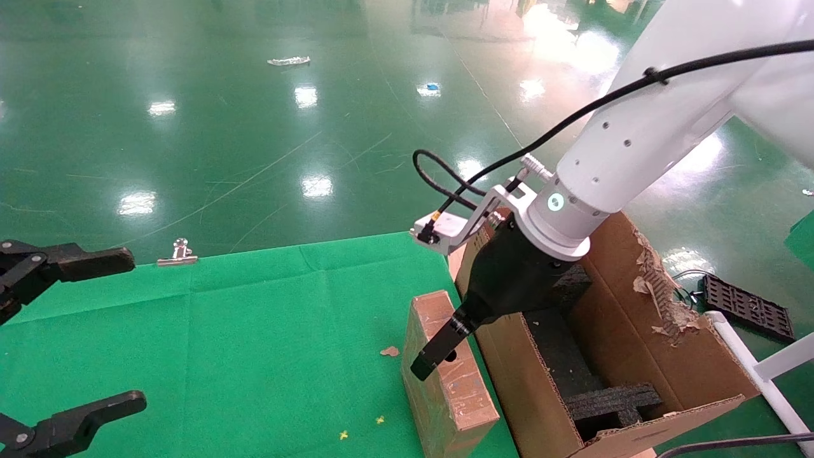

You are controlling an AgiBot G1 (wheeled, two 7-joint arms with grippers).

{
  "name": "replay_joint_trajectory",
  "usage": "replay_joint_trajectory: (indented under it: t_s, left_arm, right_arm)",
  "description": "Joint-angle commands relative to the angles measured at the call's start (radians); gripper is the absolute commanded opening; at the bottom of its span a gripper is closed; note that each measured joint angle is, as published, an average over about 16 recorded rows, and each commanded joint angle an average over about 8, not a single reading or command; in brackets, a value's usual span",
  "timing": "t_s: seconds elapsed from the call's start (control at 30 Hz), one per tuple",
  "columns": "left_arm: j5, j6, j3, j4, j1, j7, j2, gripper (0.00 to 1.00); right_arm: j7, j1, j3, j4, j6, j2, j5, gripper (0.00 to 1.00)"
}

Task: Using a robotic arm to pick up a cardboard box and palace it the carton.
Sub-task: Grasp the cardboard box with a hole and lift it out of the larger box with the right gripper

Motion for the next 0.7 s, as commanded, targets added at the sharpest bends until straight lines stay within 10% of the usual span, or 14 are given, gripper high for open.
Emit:
replay_joint_trajectory:
  t_s: [0.03, 0.23, 0.5, 0.7]
  left_arm:
    - [0.0, 0.0, 0.0, 0.0, 0.0, 0.0, 0.0, 1.0]
    - [0.0, 0.0, 0.001, 0.0, 0.0, 0.0, 0.0, 0.91]
    - [-0.001, 0.0, 0.001, 0.0, 0.0, 0.001, 0.0, 0.15]
    - [-0.001, -0.001, 0.001, 0.0, 0.0, 0.001, -0.001, 0.0]
  right_arm:
    - [0.003, -0.011, -0.004, -0.016, 0.004, -0.008, -0.001, 0.71]
    - [0.012, -0.025, -0.017, -0.004, 0.011, -0.016, -0.019, 0.04]
    - [0.036, -0.03, -0.03, 0.041, 0.015, -0.002, -0.039, 0.0]
    - [0.054, -0.031, -0.039, 0.075, 0.021, 0.009, -0.057, 0.0]
